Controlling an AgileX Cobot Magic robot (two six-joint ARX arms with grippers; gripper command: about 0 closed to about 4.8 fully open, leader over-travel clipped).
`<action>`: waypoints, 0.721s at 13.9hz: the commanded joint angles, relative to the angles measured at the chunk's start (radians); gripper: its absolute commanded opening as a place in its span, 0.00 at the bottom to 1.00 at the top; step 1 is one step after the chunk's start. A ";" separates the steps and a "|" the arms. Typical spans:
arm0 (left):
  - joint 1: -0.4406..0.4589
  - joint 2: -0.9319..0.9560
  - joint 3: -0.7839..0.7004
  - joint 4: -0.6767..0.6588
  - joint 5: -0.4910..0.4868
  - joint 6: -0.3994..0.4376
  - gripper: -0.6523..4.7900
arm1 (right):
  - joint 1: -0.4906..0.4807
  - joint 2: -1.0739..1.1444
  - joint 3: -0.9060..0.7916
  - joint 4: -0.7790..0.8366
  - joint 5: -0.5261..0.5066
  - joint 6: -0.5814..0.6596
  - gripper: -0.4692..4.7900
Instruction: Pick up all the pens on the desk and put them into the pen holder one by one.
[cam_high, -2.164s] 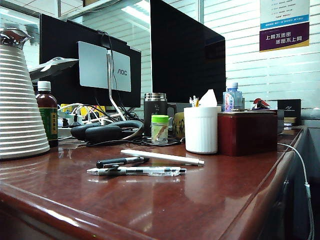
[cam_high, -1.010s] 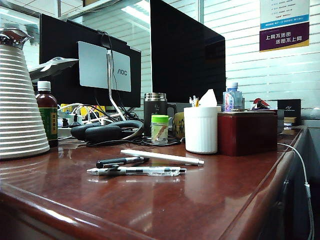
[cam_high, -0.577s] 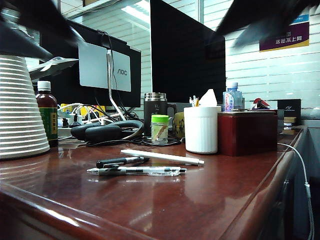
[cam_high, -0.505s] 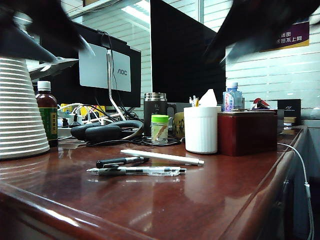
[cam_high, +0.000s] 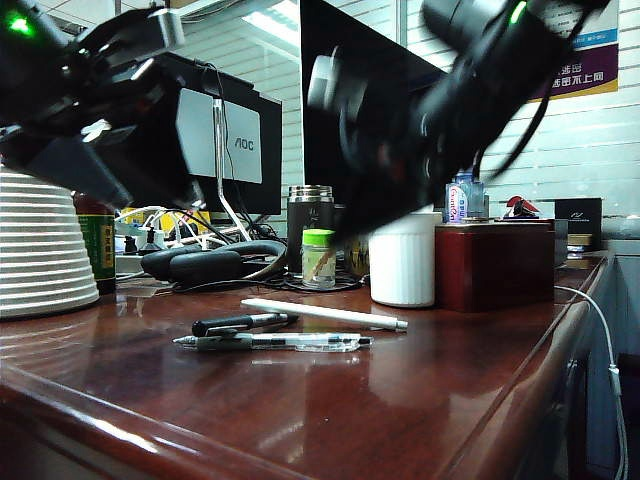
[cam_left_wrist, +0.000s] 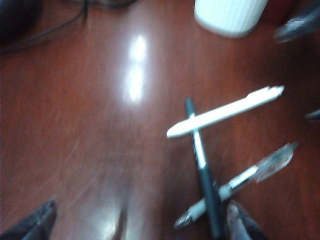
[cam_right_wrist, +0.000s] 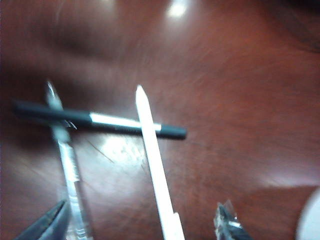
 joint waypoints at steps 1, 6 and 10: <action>0.000 -0.003 0.006 -0.048 -0.010 0.000 1.00 | 0.000 0.077 0.039 -0.018 -0.002 -0.055 0.81; 0.000 -0.003 0.006 -0.085 -0.010 0.000 1.00 | 0.048 0.143 0.044 0.099 0.002 -0.069 0.78; 0.000 -0.003 0.005 -0.145 -0.010 -0.005 1.00 | 0.050 0.202 0.045 0.142 0.043 -0.069 0.76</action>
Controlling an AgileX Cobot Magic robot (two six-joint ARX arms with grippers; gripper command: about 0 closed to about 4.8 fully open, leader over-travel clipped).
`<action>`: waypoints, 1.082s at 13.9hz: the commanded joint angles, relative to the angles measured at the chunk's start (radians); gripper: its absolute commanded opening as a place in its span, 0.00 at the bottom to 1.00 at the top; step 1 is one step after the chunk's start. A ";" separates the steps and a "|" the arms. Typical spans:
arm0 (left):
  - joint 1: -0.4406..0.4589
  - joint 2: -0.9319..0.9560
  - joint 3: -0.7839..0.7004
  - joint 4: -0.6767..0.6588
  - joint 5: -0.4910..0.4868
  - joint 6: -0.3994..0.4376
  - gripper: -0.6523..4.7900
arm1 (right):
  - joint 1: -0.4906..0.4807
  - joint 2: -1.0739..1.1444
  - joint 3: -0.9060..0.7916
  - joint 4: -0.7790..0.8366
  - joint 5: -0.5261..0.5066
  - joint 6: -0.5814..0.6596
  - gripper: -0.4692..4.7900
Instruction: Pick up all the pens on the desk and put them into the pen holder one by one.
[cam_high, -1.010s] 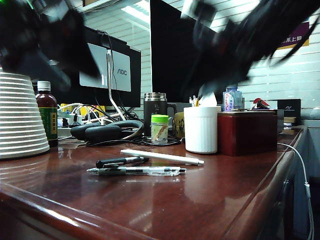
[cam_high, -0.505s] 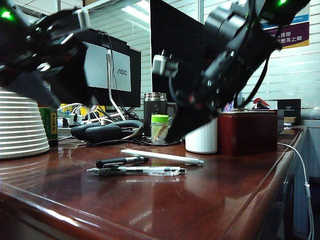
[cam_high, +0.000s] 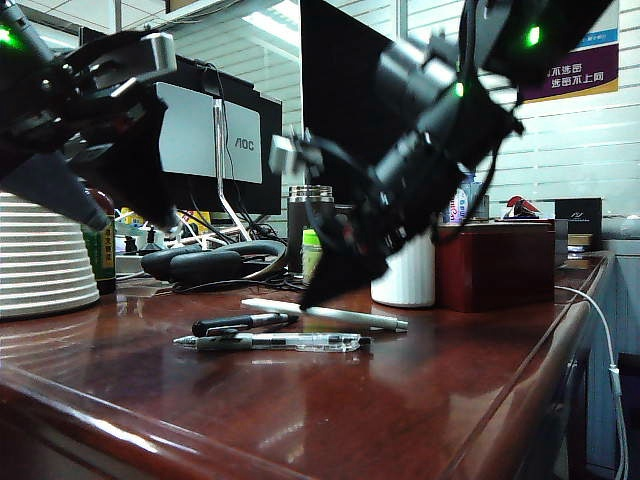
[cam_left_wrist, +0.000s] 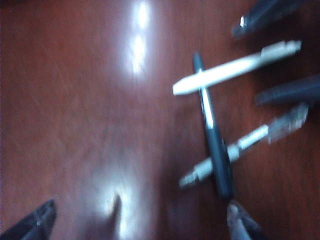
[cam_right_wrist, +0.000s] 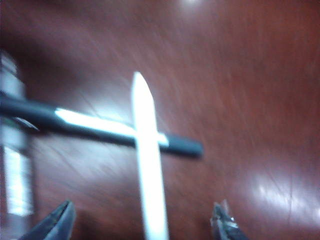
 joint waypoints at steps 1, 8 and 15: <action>0.000 -0.002 0.003 -0.043 -0.004 -0.003 1.00 | 0.002 0.033 0.005 0.055 0.010 -0.002 0.76; 0.000 -0.002 0.003 -0.051 -0.007 -0.005 1.00 | 0.002 0.060 0.015 0.064 0.010 0.001 0.08; 0.000 -0.002 0.003 0.018 -0.005 -0.030 1.00 | -0.019 -0.146 0.077 0.317 -0.034 0.432 0.09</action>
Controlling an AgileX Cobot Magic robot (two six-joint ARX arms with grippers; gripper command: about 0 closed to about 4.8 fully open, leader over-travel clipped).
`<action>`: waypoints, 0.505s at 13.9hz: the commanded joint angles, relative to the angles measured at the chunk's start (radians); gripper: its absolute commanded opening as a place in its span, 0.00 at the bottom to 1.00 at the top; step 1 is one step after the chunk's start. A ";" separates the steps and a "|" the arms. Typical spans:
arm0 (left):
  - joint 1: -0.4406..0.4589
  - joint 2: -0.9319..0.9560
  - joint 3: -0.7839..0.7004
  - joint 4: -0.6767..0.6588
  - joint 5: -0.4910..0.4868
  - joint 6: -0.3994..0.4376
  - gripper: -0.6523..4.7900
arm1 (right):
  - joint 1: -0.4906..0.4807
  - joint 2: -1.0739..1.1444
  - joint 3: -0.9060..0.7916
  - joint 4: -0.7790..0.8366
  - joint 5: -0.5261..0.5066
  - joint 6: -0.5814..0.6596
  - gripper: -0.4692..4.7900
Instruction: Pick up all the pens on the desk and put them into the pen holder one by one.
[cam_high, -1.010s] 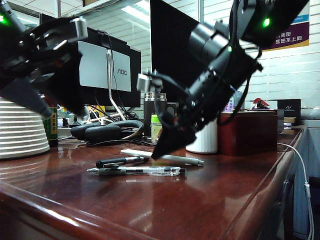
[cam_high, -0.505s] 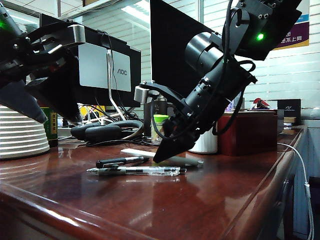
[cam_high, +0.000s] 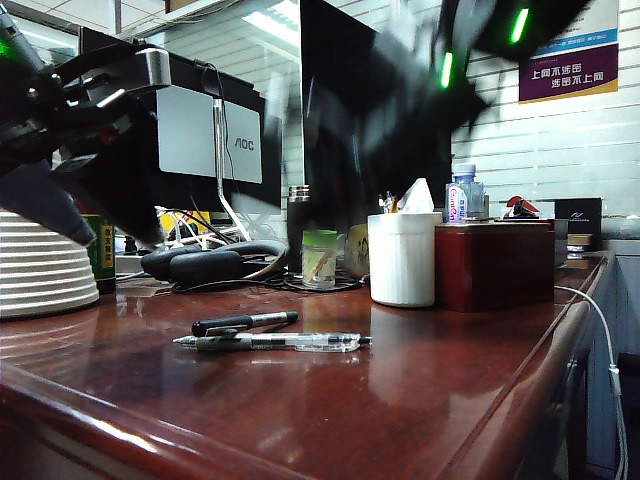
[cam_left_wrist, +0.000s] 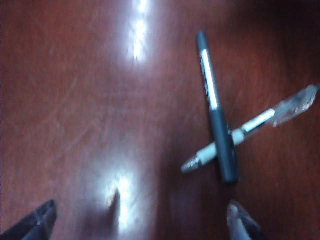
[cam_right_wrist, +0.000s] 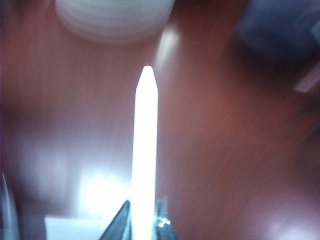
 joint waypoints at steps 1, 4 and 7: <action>0.000 -0.003 0.003 0.106 0.005 -0.056 1.00 | -0.037 -0.148 0.006 0.196 0.071 0.228 0.09; 0.000 -0.003 0.003 0.360 0.093 -0.092 1.00 | -0.153 -0.217 0.004 0.399 0.097 0.386 0.09; 0.000 0.003 0.003 0.518 0.091 -0.093 1.00 | -0.245 -0.174 -0.024 0.573 0.097 0.489 0.09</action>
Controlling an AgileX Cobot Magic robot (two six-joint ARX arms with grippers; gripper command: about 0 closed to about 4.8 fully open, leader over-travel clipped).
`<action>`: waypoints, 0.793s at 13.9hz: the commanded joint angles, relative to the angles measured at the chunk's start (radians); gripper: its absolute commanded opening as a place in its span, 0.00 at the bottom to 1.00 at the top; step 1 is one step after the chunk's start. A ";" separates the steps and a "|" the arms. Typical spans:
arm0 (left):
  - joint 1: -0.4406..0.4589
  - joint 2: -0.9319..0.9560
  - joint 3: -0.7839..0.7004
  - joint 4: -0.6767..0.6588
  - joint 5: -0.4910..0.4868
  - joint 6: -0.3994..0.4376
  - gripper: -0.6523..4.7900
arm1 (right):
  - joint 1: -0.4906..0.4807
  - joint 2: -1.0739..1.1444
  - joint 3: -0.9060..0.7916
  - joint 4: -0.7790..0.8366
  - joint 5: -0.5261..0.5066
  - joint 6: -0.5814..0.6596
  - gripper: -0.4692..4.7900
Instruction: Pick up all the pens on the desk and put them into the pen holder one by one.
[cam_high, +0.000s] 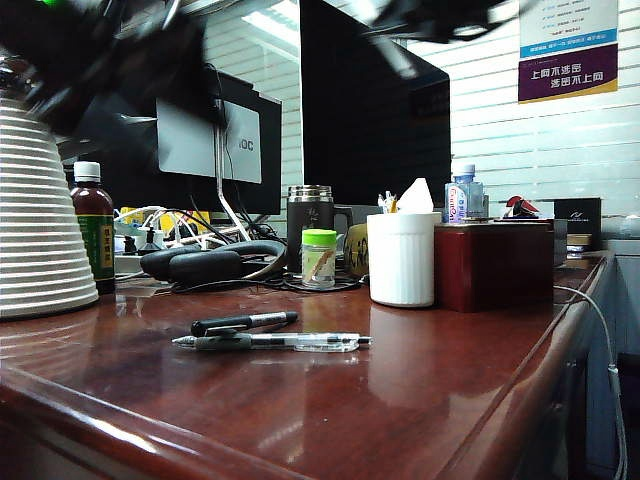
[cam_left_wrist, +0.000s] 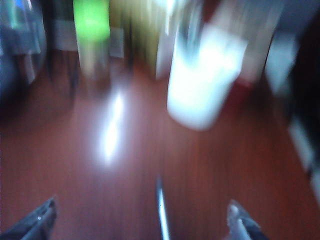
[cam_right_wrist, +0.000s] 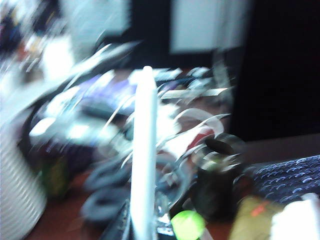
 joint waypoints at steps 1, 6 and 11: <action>0.000 0.018 0.003 0.106 0.001 -0.002 1.00 | -0.043 0.073 -0.035 0.189 -0.003 0.109 0.09; 0.000 0.144 0.003 0.074 0.005 -0.002 1.00 | -0.043 0.255 -0.049 0.330 -0.009 0.159 0.09; 0.000 0.155 0.003 0.055 0.001 0.006 1.00 | -0.042 0.297 -0.179 0.446 -0.003 0.113 0.09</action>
